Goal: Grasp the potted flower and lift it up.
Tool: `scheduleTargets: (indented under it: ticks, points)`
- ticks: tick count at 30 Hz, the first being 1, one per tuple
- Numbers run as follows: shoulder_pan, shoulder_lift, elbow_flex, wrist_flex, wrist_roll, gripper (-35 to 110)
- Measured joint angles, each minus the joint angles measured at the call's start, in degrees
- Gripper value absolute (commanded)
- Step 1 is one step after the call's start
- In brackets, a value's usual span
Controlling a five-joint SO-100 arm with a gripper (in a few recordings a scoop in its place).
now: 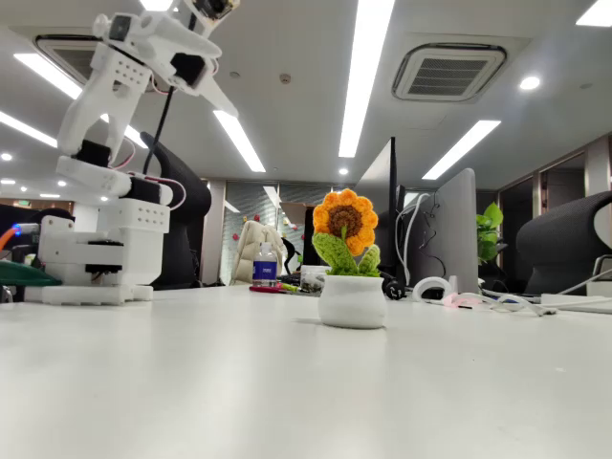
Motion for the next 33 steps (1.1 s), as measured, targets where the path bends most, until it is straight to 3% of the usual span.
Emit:
scheduleTargets:
  ticks: [6, 17, 33]
  points:
    - [0.0, -3.16, 6.33, -4.31, -1.76, 83]
    - [-2.46, -14.68, 6.42, -5.36, 0.18, 83]
    - [-4.75, -29.62, 6.5, -15.82, 0.88, 83]
